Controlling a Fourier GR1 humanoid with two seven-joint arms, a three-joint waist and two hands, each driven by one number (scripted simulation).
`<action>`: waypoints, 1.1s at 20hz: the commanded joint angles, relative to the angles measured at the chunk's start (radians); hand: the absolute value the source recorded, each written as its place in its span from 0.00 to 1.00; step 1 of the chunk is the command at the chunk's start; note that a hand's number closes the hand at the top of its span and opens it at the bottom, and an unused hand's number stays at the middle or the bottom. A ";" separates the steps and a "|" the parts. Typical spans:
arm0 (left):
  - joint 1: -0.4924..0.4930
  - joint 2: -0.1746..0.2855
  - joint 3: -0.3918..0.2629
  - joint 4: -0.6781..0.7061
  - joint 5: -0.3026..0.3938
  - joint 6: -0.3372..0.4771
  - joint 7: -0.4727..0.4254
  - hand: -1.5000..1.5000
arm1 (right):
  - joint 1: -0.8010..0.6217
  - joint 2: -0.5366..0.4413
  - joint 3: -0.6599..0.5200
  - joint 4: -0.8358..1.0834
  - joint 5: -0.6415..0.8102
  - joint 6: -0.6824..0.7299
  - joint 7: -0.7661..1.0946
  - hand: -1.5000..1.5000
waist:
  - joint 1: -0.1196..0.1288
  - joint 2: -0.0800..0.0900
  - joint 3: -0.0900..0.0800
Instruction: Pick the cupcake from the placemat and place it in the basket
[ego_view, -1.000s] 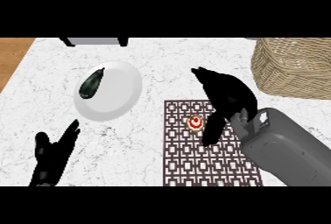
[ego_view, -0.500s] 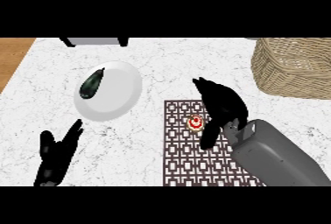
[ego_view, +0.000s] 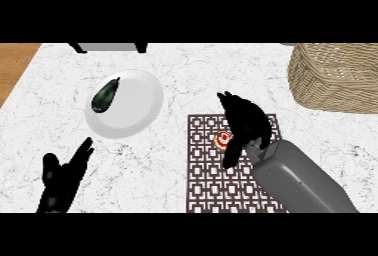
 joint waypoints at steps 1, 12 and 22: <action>-0.016 -0.022 0.002 0.061 -0.011 0.013 0.054 0.50 | 0.025 0.044 0.002 0.052 0.069 -0.030 -0.054 0.00 | -0.001 0.006 -0.010; -0.022 -0.023 0.026 0.055 -0.013 -0.025 0.061 0.50 | 0.018 0.097 -0.060 0.152 0.104 0.092 -0.054 0.00 | -0.002 0.006 -0.010; 0.085 -0.062 0.006 -0.048 -0.049 -0.011 0.057 0.50 | 0.083 0.172 -0.068 0.188 0.216 0.051 -0.095 0.00 | 0.001 0.004 -0.009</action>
